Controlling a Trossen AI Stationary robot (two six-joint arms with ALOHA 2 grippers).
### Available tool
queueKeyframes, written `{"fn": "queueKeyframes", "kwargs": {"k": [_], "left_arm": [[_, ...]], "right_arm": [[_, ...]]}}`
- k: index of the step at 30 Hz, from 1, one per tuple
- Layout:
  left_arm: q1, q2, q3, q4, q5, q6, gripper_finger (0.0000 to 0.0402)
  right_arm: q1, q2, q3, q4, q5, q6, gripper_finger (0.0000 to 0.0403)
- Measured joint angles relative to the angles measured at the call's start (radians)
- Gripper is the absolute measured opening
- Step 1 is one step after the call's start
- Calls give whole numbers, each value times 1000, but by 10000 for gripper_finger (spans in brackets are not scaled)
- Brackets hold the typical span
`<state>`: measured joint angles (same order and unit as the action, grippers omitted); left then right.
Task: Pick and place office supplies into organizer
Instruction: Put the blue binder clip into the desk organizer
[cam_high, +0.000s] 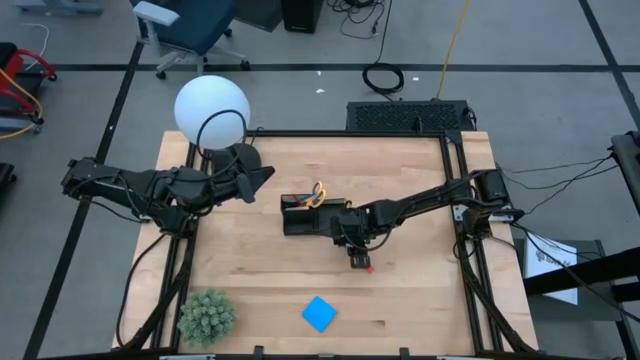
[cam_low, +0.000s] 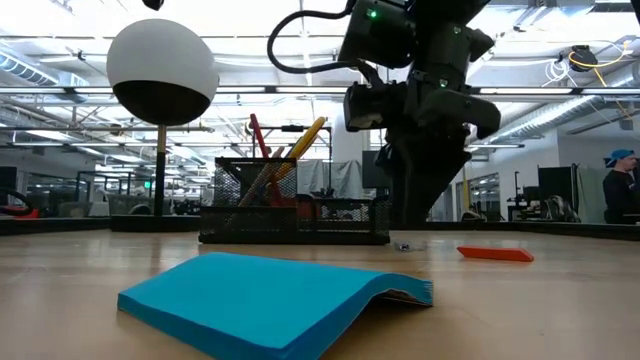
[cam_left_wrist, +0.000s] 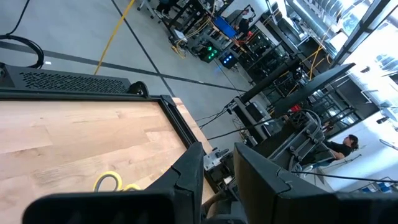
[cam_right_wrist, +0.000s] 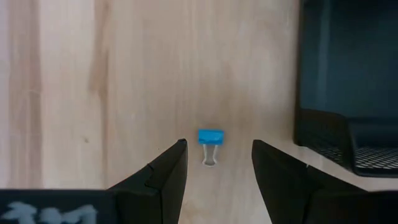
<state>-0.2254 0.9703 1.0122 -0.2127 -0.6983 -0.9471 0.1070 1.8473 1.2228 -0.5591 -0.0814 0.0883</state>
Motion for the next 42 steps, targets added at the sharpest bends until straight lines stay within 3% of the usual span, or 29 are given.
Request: {"fn": "queueKeyframes", "kwargs": {"k": [42], "left_arm": [[0, 0, 0, 0, 0, 0, 81]], "right_arm": [[0, 52, 26, -26, -25, 23, 169]]}}
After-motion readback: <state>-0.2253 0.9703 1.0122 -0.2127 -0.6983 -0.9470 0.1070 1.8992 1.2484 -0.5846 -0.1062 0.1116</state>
